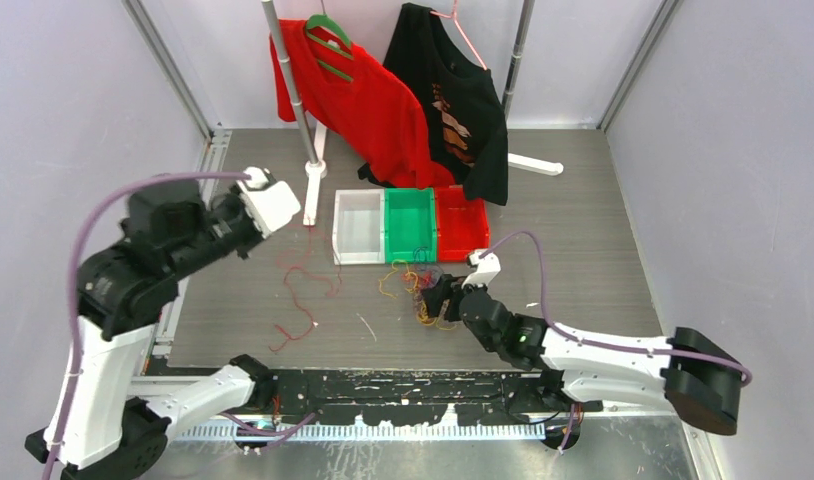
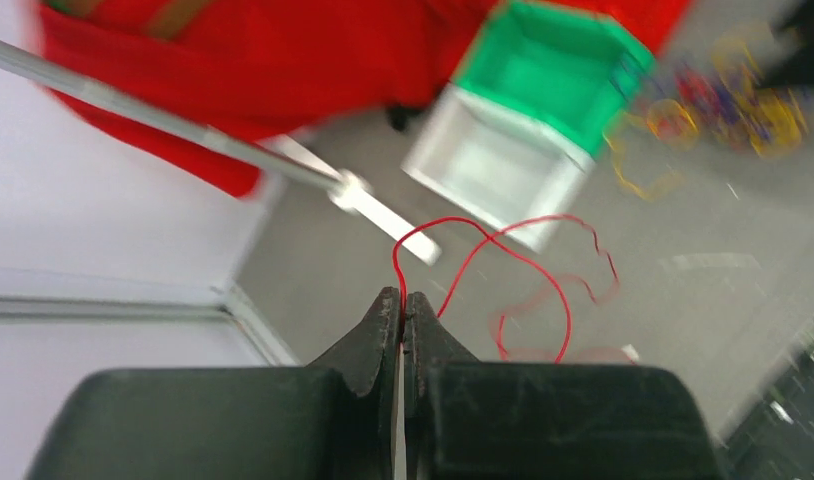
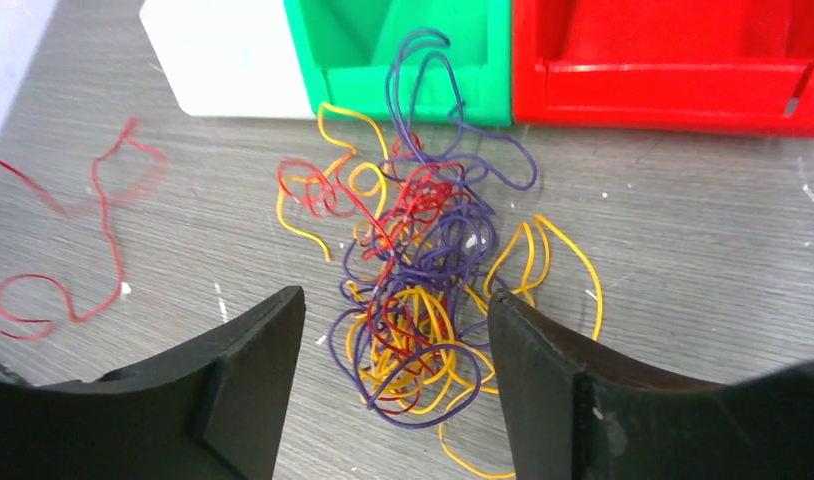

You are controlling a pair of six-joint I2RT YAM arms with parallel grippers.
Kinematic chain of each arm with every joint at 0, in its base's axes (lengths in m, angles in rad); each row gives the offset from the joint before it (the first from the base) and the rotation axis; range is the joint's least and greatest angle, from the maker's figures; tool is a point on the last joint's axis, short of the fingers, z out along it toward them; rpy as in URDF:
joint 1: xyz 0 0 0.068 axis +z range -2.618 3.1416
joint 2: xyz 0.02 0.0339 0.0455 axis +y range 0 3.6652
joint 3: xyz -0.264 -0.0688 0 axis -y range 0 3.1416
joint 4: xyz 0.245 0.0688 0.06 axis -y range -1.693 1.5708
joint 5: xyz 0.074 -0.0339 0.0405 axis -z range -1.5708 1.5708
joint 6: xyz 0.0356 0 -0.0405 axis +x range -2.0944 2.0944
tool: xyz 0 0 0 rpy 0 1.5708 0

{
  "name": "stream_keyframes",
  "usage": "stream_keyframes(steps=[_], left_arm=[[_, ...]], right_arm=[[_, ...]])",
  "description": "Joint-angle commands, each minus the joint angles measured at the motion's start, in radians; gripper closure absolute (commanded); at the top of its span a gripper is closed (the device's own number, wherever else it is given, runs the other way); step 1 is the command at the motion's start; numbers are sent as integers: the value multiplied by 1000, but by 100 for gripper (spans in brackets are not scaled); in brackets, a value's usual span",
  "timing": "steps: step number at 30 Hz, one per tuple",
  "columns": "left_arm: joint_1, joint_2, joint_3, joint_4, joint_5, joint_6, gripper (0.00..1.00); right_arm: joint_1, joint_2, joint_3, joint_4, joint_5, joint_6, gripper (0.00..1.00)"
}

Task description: Untangle the cables

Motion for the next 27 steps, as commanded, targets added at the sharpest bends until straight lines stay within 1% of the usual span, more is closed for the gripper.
stream_keyframes(steps=[1, 2, 4, 8, 12, 14, 16, 19, 20, 21, 22, 25, 27], left_arm=[[-3, -68, -240, -86, 40, -44, 100], [-2, -84, -297, -90, 34, -28, 100], [1, -106, -405, -105, 24, 11, 100], [35, -120, -584, -152, 25, 117, 100], [73, -127, -812, -81, 6, 196, 100], [94, -126, -901, -23, -2, 231, 100], [123, -107, -961, 14, 33, 237, 99], [163, -37, -1018, 62, 88, 276, 87], [183, -6, -1026, 74, 120, 286, 81], [206, 20, -1029, 82, 153, 297, 71], [232, 55, -1030, 90, 179, 315, 58], [261, 106, -1043, 130, 216, 374, 48], [262, 133, -1050, 161, 220, 400, 39]], right_arm=[[3, -147, 86, -146, 54, -43, 25], [3, -172, 101, -192, 57, -52, 24], [2, -200, 124, -225, 50, -73, 22], [4, -176, 188, -260, 23, -105, 19], [3, -140, 240, -255, 10, -135, 18], [2, -129, 254, -258, 9, -140, 18], [3, -126, 260, -264, 12, -141, 18], [3, -132, 254, -267, 19, -135, 18], [3, -135, 251, -268, 21, -132, 18], [3, -137, 249, -268, 20, -131, 18], [3, -139, 248, -271, 19, -129, 18], [4, -141, 249, -280, 18, -127, 18], [2, -139, 251, -281, 16, -130, 18]])
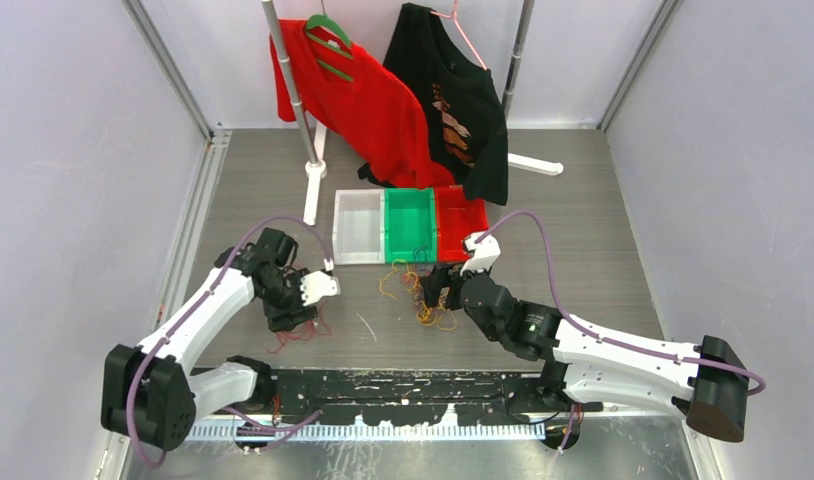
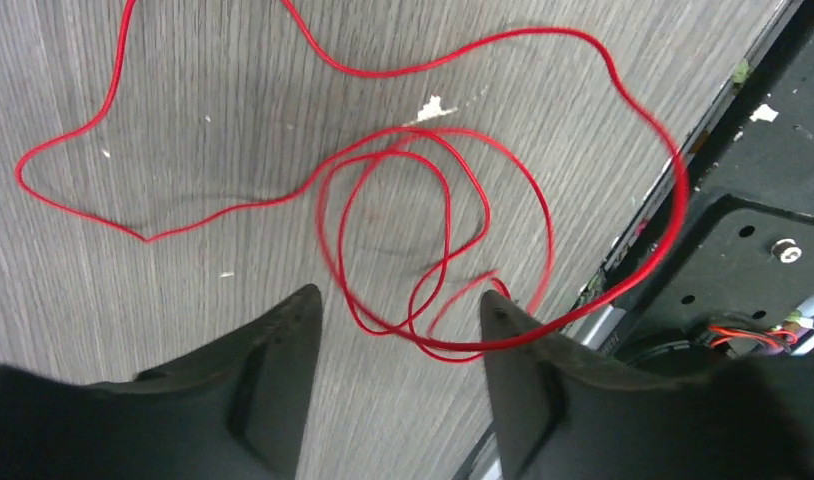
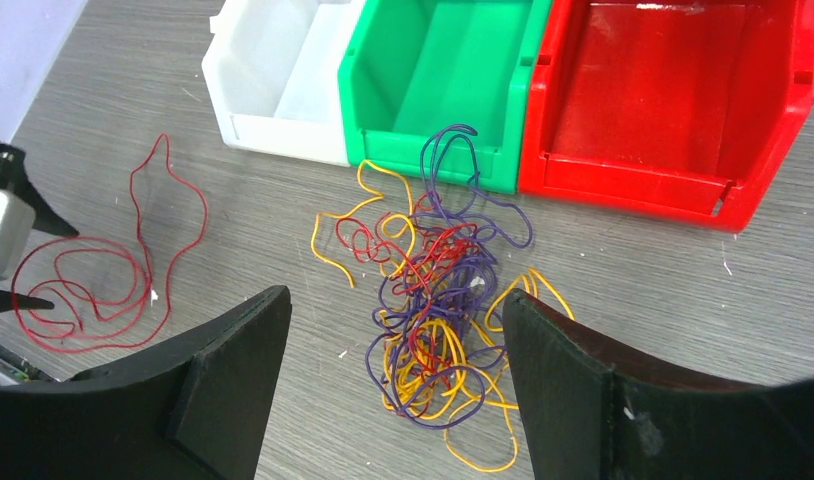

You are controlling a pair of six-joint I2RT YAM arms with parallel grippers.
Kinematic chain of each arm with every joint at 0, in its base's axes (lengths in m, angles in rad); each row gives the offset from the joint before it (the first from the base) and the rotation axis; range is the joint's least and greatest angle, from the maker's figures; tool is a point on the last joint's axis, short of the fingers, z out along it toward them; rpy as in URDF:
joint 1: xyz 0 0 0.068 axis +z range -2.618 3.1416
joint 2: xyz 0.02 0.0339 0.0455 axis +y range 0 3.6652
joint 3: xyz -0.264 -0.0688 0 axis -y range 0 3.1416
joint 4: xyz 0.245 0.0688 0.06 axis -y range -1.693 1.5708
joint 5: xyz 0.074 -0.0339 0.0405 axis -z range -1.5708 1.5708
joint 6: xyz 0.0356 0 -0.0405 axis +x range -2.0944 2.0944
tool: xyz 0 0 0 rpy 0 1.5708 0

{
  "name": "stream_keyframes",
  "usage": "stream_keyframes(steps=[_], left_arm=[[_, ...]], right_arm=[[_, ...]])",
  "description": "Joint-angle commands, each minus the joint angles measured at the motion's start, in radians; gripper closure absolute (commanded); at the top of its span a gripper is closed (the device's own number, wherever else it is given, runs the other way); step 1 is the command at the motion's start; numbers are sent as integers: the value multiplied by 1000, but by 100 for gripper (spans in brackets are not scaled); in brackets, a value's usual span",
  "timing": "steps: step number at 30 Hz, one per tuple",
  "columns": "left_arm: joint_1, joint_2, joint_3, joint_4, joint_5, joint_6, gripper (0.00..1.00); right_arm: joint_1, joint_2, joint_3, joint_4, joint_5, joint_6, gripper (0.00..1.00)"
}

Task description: Untangle the cables

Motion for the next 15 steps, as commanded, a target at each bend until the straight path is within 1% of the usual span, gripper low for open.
stream_keyframes(steps=[1, 2, 4, 7, 9, 14, 15], left_arm=[[13, 44, -6, 105, 88, 94, 34], [14, 61, -3, 115, 97, 89, 29], [14, 94, 1, 146, 114, 75, 23], [15, 122, -19, 199, 124, 76, 22], [15, 125, -48, 272, 122, 97, 21], [15, 155, -90, 279, 126, 159, 21], [14, 191, -92, 285, 117, 161, 22]], right_arm=[[2, -14, 38, 18, 6, -10, 18], [3, -13, 39, 17, 5, -12, 18], [2, -7, 39, 21, 1, -13, 18], [2, 6, 40, 26, -8, -15, 18], [4, 14, 41, 26, -12, -15, 19], [2, 27, 46, 28, -18, -19, 21], [2, 29, 48, 28, -17, -19, 22]])
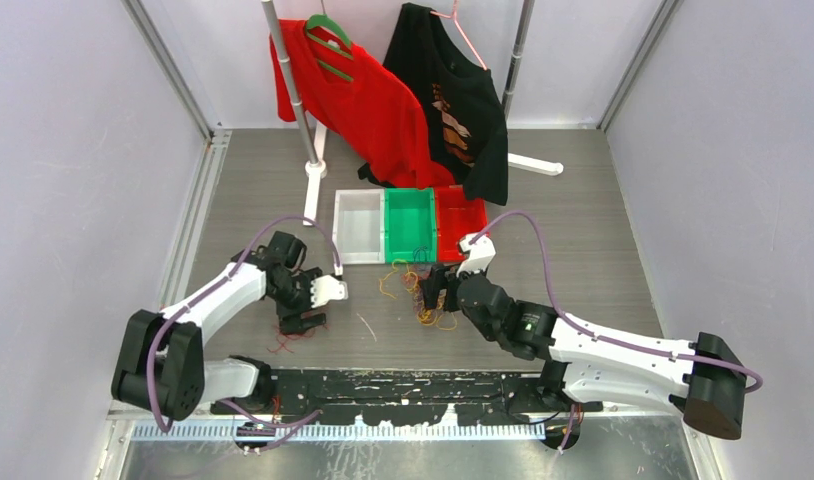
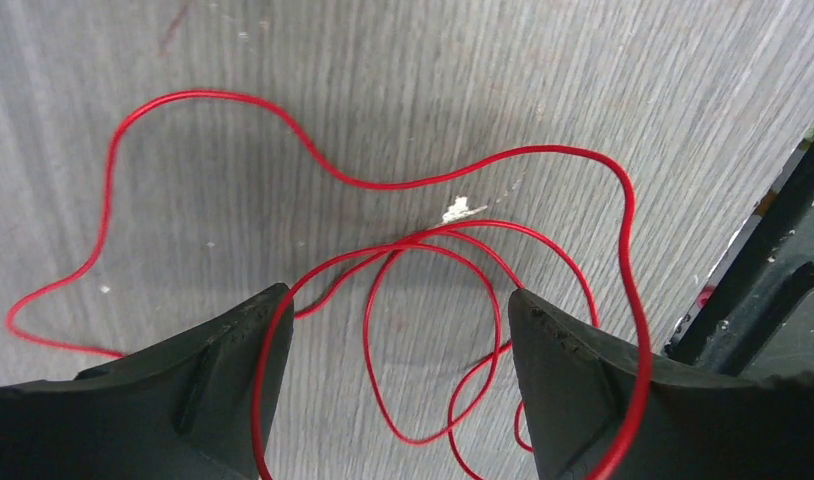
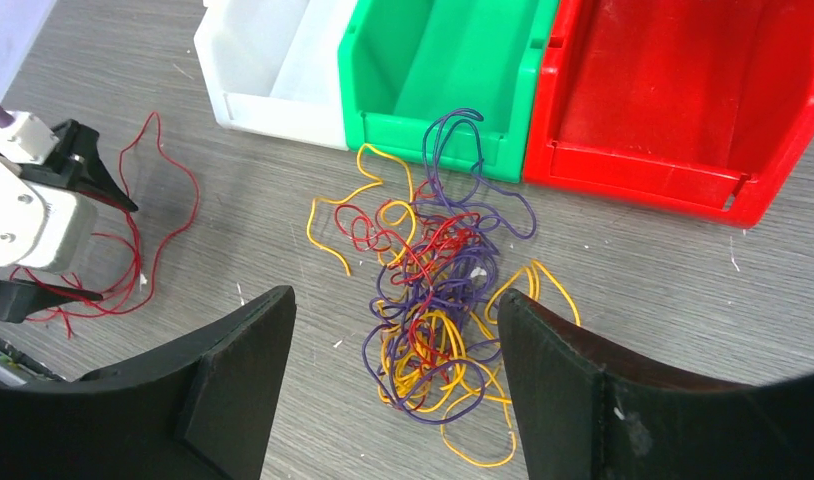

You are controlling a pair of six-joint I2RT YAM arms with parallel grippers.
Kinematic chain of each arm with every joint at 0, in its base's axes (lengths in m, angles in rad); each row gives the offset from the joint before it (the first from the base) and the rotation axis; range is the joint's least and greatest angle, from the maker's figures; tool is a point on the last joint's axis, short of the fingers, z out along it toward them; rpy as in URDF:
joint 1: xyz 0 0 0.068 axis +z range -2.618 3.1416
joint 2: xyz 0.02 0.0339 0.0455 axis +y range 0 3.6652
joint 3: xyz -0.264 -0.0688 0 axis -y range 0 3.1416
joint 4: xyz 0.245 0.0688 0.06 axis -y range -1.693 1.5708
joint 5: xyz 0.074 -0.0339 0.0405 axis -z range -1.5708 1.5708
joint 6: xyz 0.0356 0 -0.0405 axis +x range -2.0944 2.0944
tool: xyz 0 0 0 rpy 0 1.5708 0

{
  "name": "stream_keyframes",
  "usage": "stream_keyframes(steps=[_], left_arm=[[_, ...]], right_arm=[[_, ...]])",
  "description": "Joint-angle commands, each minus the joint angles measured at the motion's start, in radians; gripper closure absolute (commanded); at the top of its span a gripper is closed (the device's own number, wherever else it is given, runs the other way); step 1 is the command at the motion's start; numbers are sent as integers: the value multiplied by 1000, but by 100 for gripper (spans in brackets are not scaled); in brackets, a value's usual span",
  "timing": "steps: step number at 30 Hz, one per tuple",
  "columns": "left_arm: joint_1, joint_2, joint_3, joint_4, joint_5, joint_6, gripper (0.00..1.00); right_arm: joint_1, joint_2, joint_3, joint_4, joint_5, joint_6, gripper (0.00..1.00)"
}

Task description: Untangle the cables

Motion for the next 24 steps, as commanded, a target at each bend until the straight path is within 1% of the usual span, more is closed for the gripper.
stream_keyframes(steps=[1, 3, 5, 7, 9, 10, 11, 14, 18, 21, 24], left_arm=[[3, 64, -10, 60, 17, 54, 24], [4, 93, 1, 50, 10, 37, 32], [3, 108, 13, 24, 31, 2, 46], [4, 99, 20, 29, 40, -65, 72], [3, 77, 50, 6, 44, -133, 91], [3, 62, 71, -14, 52, -157, 97], [2, 44, 98, -61, 59, -187, 100], [3, -29, 202, -181, 84, -258, 100], [4, -89, 378, -282, 125, -337, 100], [3, -96, 550, -337, 172, -410, 100], [4, -69, 688, -382, 210, -459, 100]], right_arm=[[3, 6, 50, 30, 4, -9, 23], [3, 9, 50, 30, 13, -3, 25], [1, 11, 52, 29, 20, 7, 28], [1, 14, 52, 29, 26, 11, 31], [1, 16, 52, 29, 35, 15, 36], [1, 17, 54, 29, 38, 17, 38], [-1, 17, 56, 28, 43, 17, 40], [-8, 18, 64, 25, 48, 17, 46], [-17, 10, 72, 20, 53, 19, 54], [-25, -2, 74, 12, 55, 25, 58], [-31, -16, 69, 11, 57, 37, 60]])
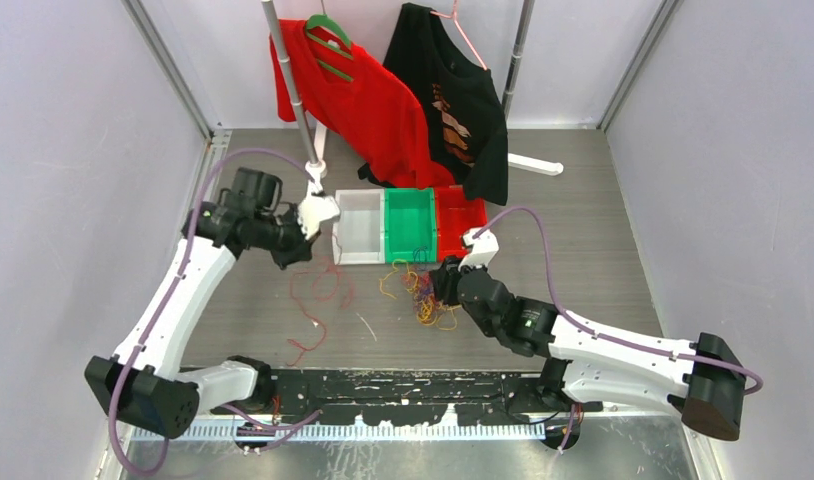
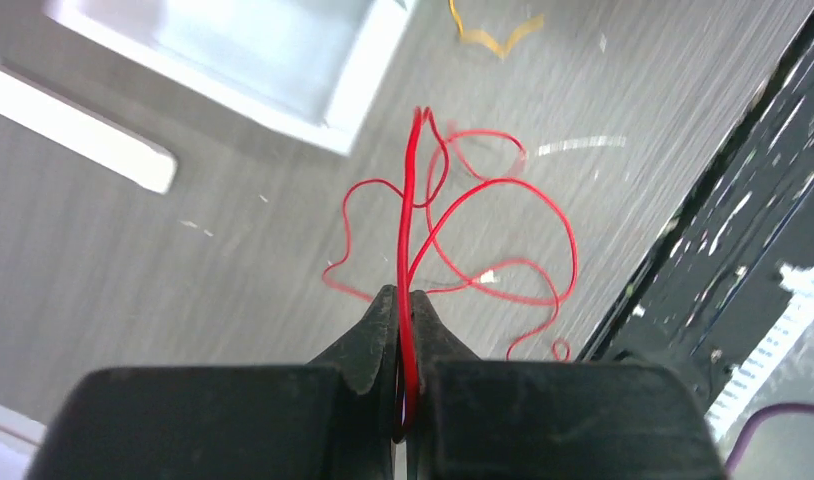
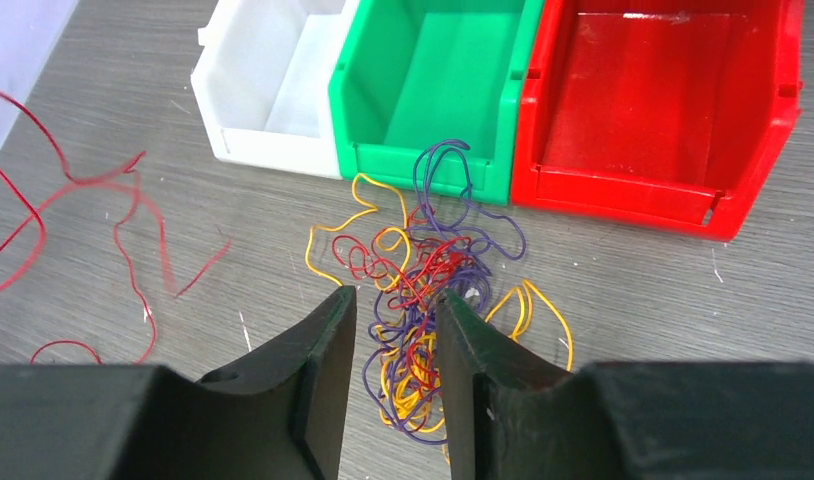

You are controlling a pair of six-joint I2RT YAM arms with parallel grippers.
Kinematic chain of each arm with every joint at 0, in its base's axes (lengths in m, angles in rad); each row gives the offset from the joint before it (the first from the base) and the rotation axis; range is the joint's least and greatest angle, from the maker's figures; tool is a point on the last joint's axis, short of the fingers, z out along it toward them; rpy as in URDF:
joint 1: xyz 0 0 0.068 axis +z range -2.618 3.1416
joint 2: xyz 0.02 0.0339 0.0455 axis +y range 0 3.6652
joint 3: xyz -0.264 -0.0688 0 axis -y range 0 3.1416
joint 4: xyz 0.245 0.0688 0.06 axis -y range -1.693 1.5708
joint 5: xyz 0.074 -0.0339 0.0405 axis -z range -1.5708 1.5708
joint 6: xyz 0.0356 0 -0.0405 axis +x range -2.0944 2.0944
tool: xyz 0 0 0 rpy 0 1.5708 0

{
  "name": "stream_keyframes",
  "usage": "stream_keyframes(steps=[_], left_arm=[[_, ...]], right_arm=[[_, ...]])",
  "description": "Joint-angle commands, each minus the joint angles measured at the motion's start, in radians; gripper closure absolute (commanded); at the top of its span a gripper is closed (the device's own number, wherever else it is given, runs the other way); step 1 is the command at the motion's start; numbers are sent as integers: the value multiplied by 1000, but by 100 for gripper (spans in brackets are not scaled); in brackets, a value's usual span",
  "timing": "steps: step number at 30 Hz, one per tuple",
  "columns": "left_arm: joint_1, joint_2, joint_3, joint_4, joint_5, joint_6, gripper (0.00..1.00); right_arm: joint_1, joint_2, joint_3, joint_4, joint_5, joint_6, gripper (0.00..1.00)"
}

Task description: Untangle the cables

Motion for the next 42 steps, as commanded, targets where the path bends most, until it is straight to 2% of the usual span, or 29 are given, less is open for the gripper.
stream_keyframes(steps=[1, 7, 15, 17, 20, 22, 27, 30, 35, 40, 42], left_arm=[[2, 18, 197, -108, 101, -131, 100], [-3, 50, 391, -28, 157, -241, 100], [-16, 166, 670, 105, 126, -291, 100], [-31, 205, 756, 103, 138, -305, 100], [-59, 239, 852, 114, 153, -315, 100], [-82, 255, 904, 122, 144, -310, 100], [-119, 285, 1004, 123, 111, -303, 100], [-125, 280, 1011, 122, 100, -299, 100], [-131, 253, 974, 132, 87, -280, 100], [-135, 252, 996, 136, 81, -276, 100], [-134, 250, 1010, 138, 73, -271, 100]], right_arm=[[-11, -35, 37, 13, 31, 33, 60], [-14, -59, 30, 14, 28, 44, 60], [-14, -60, 47, 29, 9, 30, 60], [-14, -41, 50, 65, -22, 19, 52], [-14, 4, 54, 161, -88, -4, 31], [-14, 55, 78, 227, -145, -19, 24], [-14, 275, 205, 300, -318, -94, 16], [-21, 413, 289, 295, -320, -150, 16], [-72, 590, 428, 216, -254, -191, 27], [-134, 633, 456, 286, -327, -170, 61], [-142, 640, 481, 287, -345, -177, 78]])
